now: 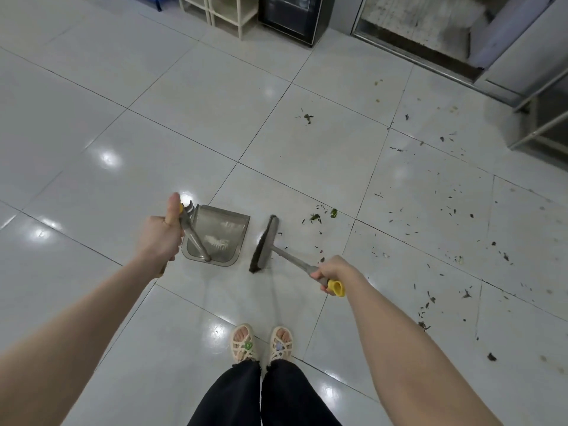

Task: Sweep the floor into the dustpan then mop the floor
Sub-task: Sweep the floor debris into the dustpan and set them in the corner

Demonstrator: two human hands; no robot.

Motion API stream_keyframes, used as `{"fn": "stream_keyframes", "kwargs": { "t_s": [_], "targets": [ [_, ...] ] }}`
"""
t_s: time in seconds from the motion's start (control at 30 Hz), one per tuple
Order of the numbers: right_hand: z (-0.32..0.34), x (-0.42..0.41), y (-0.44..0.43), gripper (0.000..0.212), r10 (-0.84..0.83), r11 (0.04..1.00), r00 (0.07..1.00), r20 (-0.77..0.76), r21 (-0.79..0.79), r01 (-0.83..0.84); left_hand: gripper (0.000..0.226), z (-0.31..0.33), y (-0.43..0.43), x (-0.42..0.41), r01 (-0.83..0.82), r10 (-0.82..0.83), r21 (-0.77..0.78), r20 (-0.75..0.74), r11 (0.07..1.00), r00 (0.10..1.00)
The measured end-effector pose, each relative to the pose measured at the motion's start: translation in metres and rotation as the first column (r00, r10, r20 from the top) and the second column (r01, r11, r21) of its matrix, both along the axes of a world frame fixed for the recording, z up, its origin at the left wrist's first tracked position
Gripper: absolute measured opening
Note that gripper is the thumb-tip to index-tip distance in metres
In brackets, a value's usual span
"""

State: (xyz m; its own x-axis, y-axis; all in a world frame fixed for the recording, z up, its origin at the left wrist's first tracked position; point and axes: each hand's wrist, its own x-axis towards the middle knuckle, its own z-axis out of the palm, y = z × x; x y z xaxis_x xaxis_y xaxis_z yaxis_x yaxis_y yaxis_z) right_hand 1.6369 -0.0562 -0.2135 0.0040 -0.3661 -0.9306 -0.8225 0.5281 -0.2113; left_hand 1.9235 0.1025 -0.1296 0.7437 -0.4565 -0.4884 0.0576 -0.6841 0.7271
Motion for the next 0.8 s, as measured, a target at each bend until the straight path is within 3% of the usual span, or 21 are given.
{"fn": "stream_keyframes", "kwargs": {
  "t_s": [0.4,0.63,0.8],
  "targets": [
    [0.01,-0.136,-0.037,0.018,-0.223,0.973,0.972,-0.069,-0.081,0.217,0.072,-0.013,-0.065,-0.068,0.091,-0.092,-0.038,-0.042,0.995,0.995],
    [0.031,-0.173,-0.072,0.016,-0.293,0.948,0.956,0.019,-0.126,0.293,0.078,-0.008,-0.102,-0.097,0.076,-0.077,-0.051,-0.036,0.996,0.996],
    [0.041,-0.153,-0.092,0.019,-0.322,0.936,0.938,0.128,-0.107,0.336,0.086,0.001,-0.137,-0.096,0.1,-0.1,-0.051,-0.007,0.994,0.995]
  ]
}}
